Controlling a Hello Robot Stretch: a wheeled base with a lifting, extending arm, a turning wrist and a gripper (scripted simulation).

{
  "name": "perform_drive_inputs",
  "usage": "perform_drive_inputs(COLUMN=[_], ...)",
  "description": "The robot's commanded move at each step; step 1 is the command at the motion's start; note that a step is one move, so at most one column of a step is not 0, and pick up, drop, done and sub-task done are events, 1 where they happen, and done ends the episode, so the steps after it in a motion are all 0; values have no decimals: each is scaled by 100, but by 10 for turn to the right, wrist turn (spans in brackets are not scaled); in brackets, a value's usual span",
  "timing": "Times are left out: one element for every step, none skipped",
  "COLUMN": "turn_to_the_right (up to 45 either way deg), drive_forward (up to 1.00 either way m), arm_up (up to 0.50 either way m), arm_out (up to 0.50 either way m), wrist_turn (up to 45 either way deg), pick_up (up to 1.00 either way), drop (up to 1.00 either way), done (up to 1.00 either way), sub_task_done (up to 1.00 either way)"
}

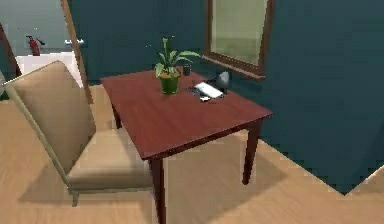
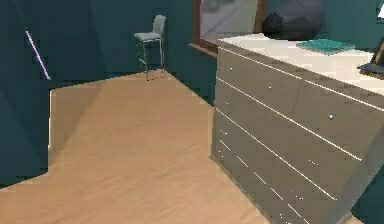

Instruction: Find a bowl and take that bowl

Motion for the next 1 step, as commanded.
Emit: perform_drive_inputs(turn_to_the_right=[-450], drive_forward=[0], arm_up=[0], arm_out=[0], wrist_turn=[0], pick_up=[0], drop=[0], done=[0], sub_task_done=[0])
